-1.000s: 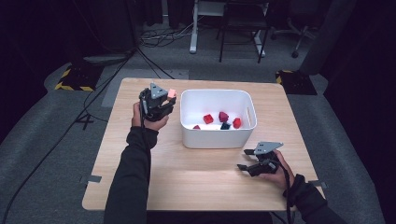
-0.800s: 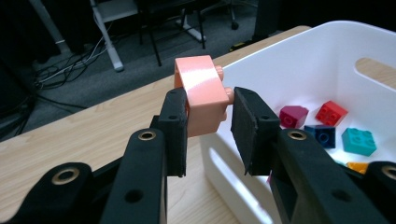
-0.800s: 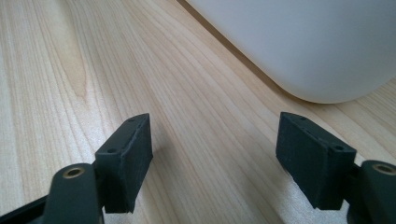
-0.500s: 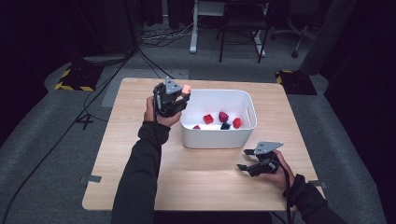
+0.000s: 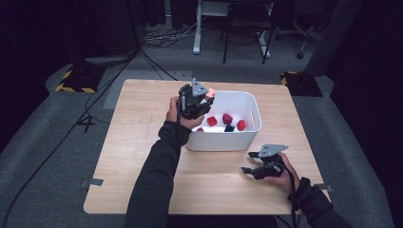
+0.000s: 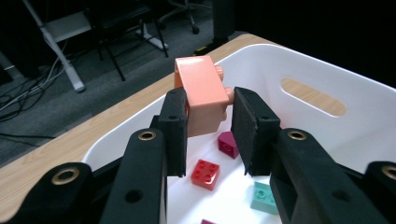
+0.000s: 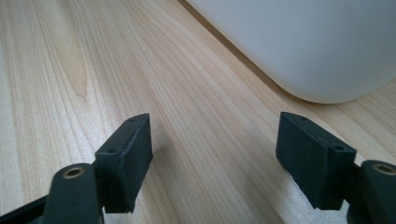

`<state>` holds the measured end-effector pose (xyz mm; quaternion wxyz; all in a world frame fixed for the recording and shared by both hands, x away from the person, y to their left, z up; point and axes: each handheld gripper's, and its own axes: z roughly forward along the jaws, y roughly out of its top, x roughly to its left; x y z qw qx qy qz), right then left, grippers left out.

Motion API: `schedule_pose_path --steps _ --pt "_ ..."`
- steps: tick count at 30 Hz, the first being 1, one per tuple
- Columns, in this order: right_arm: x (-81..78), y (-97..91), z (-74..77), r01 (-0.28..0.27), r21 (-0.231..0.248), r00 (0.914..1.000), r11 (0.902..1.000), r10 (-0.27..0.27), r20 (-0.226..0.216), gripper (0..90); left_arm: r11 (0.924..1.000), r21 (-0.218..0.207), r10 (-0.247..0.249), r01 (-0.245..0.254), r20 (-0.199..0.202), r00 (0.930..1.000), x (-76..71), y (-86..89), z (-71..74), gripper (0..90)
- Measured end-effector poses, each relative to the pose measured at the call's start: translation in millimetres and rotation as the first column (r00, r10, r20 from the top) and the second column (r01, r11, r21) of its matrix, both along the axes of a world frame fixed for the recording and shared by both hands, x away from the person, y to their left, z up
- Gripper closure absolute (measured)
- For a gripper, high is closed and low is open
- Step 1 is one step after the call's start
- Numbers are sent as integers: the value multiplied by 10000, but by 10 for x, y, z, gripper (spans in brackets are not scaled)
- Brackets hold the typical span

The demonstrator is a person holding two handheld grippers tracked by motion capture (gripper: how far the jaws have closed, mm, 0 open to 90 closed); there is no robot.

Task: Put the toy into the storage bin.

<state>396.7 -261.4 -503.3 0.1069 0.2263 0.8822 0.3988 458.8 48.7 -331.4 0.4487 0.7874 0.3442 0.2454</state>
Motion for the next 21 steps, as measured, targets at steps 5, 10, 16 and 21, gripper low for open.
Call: schedule_pose_path --steps 5,10,16,21 --pt "0 -1 0 -8 5 10000 10000 8 4 273 9999 52 -158 159 -114 9998 16 -166 -53 667" --pt "0 -2 0 -19 7 10000 10000 19 5 273 9991 235 -348 352 -180 9992 16 -273 -88 667" --pt "-1 -2 0 -15 7 10000 10000 15 2 273 9989 270 -366 373 -265 9990 21 -295 -112 666" --pt "-1 -2 0 -14 4 10000 10000 14 -1 273 9993 206 -293 298 -246 9993 32 -296 -119 605"
